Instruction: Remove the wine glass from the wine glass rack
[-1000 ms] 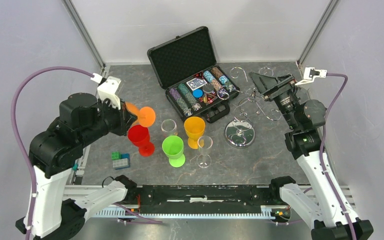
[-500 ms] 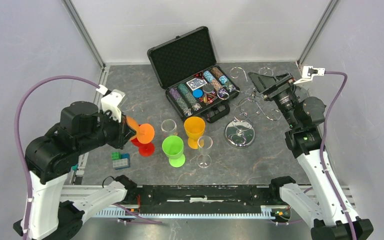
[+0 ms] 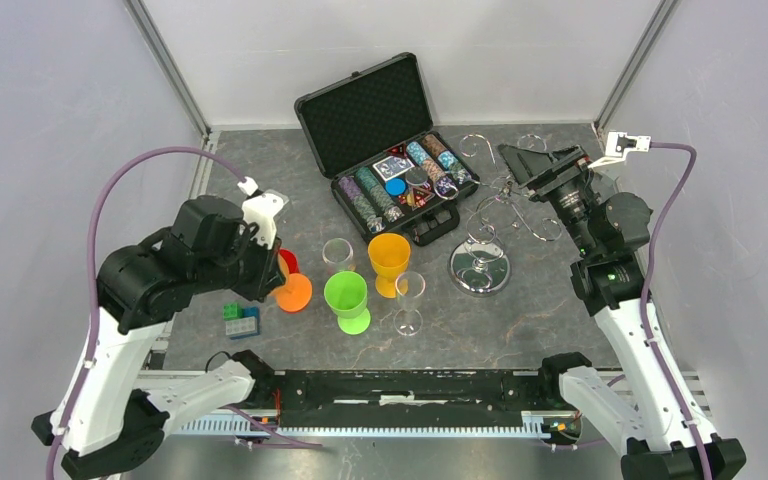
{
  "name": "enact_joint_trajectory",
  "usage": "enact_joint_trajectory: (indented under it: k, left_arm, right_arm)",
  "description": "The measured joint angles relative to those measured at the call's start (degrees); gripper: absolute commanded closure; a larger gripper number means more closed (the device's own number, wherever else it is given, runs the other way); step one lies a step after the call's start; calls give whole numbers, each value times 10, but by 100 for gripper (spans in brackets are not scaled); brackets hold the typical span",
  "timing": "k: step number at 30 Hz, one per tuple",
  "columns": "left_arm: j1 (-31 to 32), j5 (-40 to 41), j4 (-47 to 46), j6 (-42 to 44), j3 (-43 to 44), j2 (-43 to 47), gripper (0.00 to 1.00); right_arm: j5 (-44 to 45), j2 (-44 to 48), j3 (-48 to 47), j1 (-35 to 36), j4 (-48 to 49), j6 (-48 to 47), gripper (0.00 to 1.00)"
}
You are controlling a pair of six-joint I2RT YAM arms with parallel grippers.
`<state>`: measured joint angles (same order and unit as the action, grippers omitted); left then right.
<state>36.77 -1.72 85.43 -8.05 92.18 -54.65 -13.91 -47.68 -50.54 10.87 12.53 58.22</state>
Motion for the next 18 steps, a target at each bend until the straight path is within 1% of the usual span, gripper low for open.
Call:
enact_joint_trajectory:
  k: [7,12,18]
  left_arm:
    - [10,2,2,-2,-9,-26,98]
    - [23,33,2,-13,-11,-60,98]
    - [46,46,2,-28,-28,-98,98]
  right_arm:
    - [1,2,0,-2,-4,0,27]
    - [0,5,0,-4,-7,0,27]
    - [0,10,0,-12,-9,0,27]
